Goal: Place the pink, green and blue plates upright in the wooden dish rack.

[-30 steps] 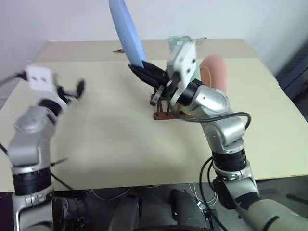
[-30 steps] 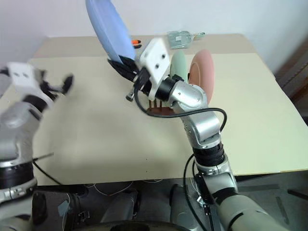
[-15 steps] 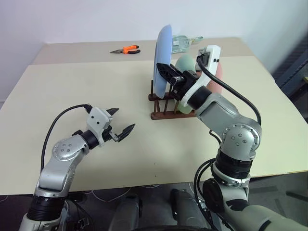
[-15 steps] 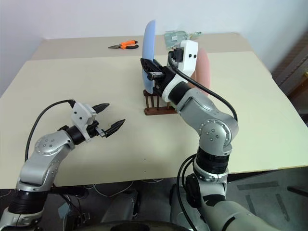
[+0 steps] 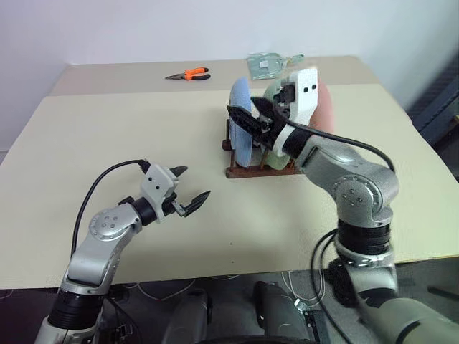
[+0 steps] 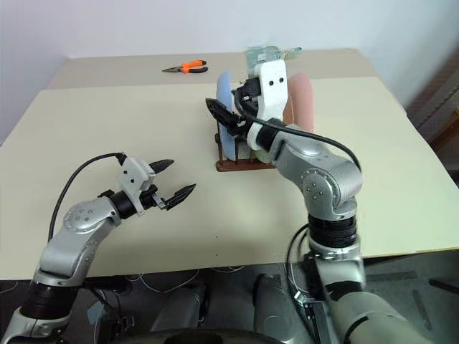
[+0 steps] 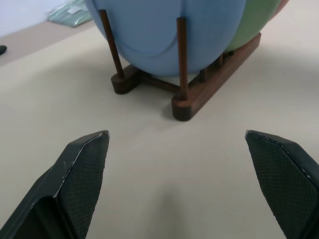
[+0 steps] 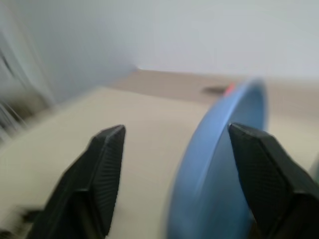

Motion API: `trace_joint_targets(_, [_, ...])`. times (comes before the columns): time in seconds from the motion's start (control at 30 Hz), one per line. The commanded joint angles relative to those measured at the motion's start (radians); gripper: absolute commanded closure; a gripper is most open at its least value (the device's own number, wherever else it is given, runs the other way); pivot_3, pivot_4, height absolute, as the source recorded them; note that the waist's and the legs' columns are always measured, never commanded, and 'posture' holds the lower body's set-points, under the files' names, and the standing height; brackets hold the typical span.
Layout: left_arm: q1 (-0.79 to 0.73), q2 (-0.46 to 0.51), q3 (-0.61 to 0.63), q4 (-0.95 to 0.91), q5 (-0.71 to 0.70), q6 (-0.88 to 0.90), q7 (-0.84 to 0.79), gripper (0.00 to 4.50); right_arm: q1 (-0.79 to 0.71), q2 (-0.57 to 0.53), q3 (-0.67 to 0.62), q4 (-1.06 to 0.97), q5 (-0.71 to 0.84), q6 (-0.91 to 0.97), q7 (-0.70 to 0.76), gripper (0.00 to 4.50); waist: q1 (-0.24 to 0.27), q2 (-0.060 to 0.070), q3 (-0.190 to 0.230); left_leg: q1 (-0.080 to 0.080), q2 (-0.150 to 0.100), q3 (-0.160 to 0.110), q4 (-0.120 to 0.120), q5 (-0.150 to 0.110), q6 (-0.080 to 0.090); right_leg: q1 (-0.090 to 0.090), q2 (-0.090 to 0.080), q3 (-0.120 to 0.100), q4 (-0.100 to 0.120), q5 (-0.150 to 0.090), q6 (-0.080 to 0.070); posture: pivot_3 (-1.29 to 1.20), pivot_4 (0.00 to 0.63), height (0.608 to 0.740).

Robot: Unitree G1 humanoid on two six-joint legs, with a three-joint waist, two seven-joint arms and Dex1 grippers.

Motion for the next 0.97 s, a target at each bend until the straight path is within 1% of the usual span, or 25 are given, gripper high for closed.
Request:
trace_joint_targets(0.03, [-0.015,-0.011,-0.010,-0.013,0.006,-0.010,0.002,0.00,-0.009,-0.088,-0.045,-0.078,-0.049,-0.185,0.140,1.47,-0.002,0.000,0.000,0.000,0.000,0.000,0.000,0.000,0.000,0.000,0.000,0.000,0.000,0.000,0.000,0.00,0.150,0.740])
trace_joint_targets(0.07, [-0.018,-0.014,-0.010,-0.005,0.010,-0.012,0.001,0.00,-0.002,-0.114,-0.085,-0.091,-0.025,-0.204,0.176,1.47,0.000,0.000,0.000,0.000,0.000,0.000,0.000,0.000,0.000,0.000,0.000,0.000,0.000,0.000,0.000,0.00,0.150,0.740])
trace_joint_targets(0.13, [-0.022,-0.008,-0.005,0.019,0.029,-0.029,0.003,0.00,0.033,-0.190,-0.211,-0.099,0.039,-0.204,0.237,1.47,0.005,0.000,0.000,-0.001,0.000,0.000,0.000,0.000,0.000,0.000,0.000,0.000,-0.001,0.000,0.000,0.00,0.150,0.740])
trace_joint_targets(0.17, [-0.023,-0.002,0.007,0.042,0.037,-0.045,0.004,0.00,0.085,-0.253,-0.289,-0.092,0.063,-0.186,0.277,1.47,0.007,-0.001,0.000,-0.001,0.000,-0.001,0.001,0.000,0.000,0.001,0.000,0.000,-0.001,0.000,0.000,0.00,0.150,0.740])
trace_joint_targets(0.2, [-0.025,0.003,0.020,0.067,0.047,-0.062,0.006,0.00,0.149,-0.318,-0.354,-0.084,0.073,-0.175,0.326,1.47,0.015,-0.002,-0.001,-0.001,0.000,-0.001,0.001,0.000,0.000,0.002,0.000,0.000,-0.002,0.000,0.000,0.00,0.150,0.740])
trace_joint_targets(0.27, [-0.024,0.019,0.044,0.121,0.059,-0.095,0.001,0.00,0.339,-0.452,-0.467,-0.059,0.046,-0.192,0.453,1.47,0.029,-0.004,-0.002,-0.001,0.000,-0.001,0.001,-0.001,0.002,0.003,0.000,-0.001,-0.004,0.000,0.000,0.00,0.150,0.740])
trace_joint_targets(0.3, [-0.021,0.030,0.054,0.143,0.067,-0.114,-0.002,0.00,0.425,-0.482,-0.522,-0.042,0.061,-0.178,0.494,1.47,0.030,-0.004,-0.002,-0.001,0.000,-0.001,0.001,-0.001,0.003,0.003,-0.001,-0.001,-0.004,-0.001,0.000,0.00,0.150,0.740])
trace_joint_targets(0.33, [-0.021,0.035,0.056,0.155,0.074,-0.126,-0.002,0.00,0.480,-0.501,-0.560,-0.023,0.079,-0.172,0.520,1.47,0.027,-0.003,-0.002,-0.001,0.000,0.000,0.001,-0.002,0.003,0.003,-0.001,-0.001,-0.004,-0.001,-0.001,0.00,0.150,0.740])
trace_joint_targets(0.37, [-0.019,0.044,0.067,0.175,0.077,-0.139,-0.003,0.00,0.547,-0.497,-0.586,0.003,0.089,-0.178,0.543,1.47,0.025,-0.001,-0.002,0.000,0.000,0.001,0.001,-0.002,0.003,0.003,-0.001,-0.001,-0.004,-0.002,-0.002,0.00,0.150,0.740])
trace_joint_targets(0.43, [-0.014,0.058,0.085,0.208,0.086,-0.165,-0.003,0.00,0.634,-0.476,-0.591,0.066,0.062,-0.234,0.573,1.47,0.018,0.000,-0.002,0.001,0.001,0.004,0.001,-0.002,0.003,0.003,-0.001,0.002,-0.003,-0.002,-0.002,0.00,0.150,0.740])
trace_joint_targets(0.53, [-0.007,0.066,0.100,0.222,0.087,-0.177,0.008,0.00,0.663,-0.452,-0.557,0.161,0.014,-0.317,0.586,1.47,0.006,0.001,-0.002,0.005,0.002,0.006,0.001,-0.002,0.003,0.005,-0.001,0.002,-0.002,-0.002,-0.002,0.00,0.150,0.740])
trace_joint_targets(0.8, [0.052,0.074,0.122,0.182,0.092,-0.171,0.014,0.00,0.635,-0.430,-0.445,0.326,-0.077,-0.479,0.622,1.47,0.005,0.002,-0.002,0.005,0.002,0.006,0.001,-0.002,0.003,0.006,-0.001,0.002,-0.002,-0.001,0.000,0.00,0.150,0.740])
trace_joint_targets(0.97, [0.076,0.060,0.134,0.155,0.087,-0.157,0.044,0.00,0.588,-0.390,-0.395,0.418,-0.122,-0.561,0.601,1.47,0.005,0.002,-0.002,0.005,0.002,0.006,0.001,-0.002,0.003,0.006,-0.002,0.002,-0.002,-0.001,0.000,0.00,0.150,0.740])
